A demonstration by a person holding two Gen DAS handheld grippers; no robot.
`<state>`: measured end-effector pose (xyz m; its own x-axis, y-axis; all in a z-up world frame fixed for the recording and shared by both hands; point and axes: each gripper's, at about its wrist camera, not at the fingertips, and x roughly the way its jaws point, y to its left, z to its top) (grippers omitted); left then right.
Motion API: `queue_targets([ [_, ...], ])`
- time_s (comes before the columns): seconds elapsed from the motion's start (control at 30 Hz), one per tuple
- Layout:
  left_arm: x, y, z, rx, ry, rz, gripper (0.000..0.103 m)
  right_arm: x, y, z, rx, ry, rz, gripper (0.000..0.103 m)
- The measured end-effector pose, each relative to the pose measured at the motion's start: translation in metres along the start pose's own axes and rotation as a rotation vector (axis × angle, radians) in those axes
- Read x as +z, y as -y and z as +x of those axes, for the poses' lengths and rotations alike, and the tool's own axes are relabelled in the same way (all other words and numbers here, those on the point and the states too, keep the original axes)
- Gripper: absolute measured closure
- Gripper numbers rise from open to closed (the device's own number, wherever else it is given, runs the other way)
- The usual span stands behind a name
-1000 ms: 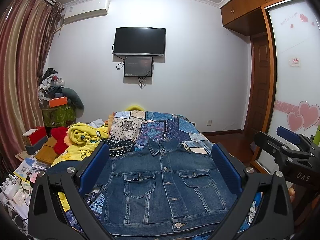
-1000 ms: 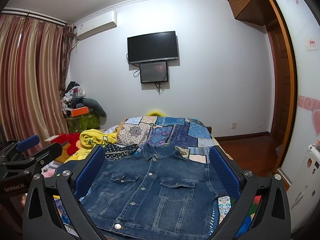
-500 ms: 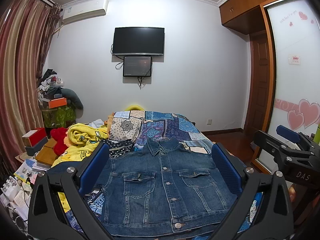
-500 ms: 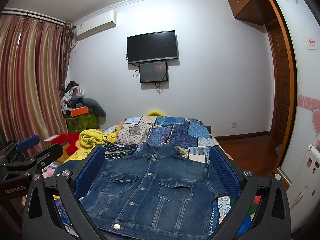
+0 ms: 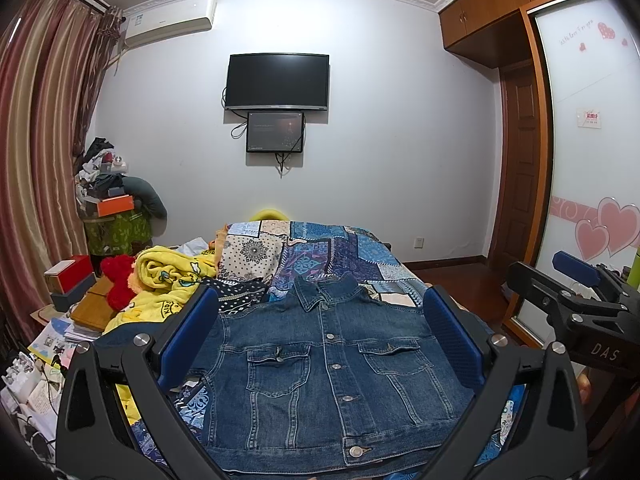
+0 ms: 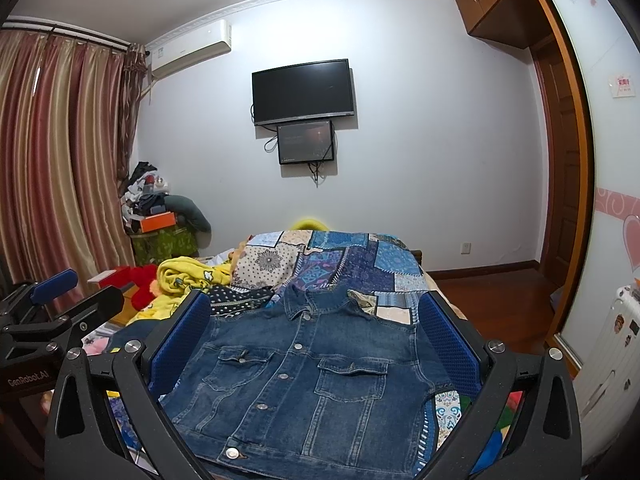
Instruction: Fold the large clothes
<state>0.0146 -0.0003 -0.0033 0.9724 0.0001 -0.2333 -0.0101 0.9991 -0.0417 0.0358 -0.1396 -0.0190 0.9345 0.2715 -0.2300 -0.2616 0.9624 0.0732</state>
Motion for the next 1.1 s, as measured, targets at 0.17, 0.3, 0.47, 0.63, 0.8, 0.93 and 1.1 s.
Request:
queue_targets([
  [0.17, -0.001, 0.001, 0.001, 0.000, -0.002, 0.000, 0.000, -0.001, 0.000, 0.001, -0.002, -0.006, -0.002, 0.000],
  [0.3, -0.004, -0.001, 0.005, -0.003, -0.010, -0.004, 0.000, -0.002, -0.001, 0.004, -0.003, -0.016, -0.002, 0.000],
  [0.47, -0.006, -0.006, 0.014, -0.004, -0.030, -0.015, 0.000, -0.004, -0.002, 0.011, -0.005, -0.036, -0.006, 0.000],
  [0.63, -0.007, -0.017, 0.030, -0.005, -0.064, -0.037, 0.000, -0.007, -0.003, 0.024, -0.008, -0.069, -0.014, 0.000],
  [0.8, -0.011, -0.033, 0.053, 0.000, -0.105, -0.075, 0.000, -0.009, -0.005, 0.044, -0.011, -0.118, -0.023, 0.000],
  [0.93, -0.016, -0.054, 0.076, 0.050, -0.126, -0.113, 0.000, -0.011, -0.009, 0.065, -0.013, -0.164, -0.035, 0.000],
  [1.1, -0.027, -0.091, 0.110, 0.140, -0.164, -0.136, 0.000, -0.019, -0.017, 0.095, -0.013, -0.226, -0.058, 0.000],
])
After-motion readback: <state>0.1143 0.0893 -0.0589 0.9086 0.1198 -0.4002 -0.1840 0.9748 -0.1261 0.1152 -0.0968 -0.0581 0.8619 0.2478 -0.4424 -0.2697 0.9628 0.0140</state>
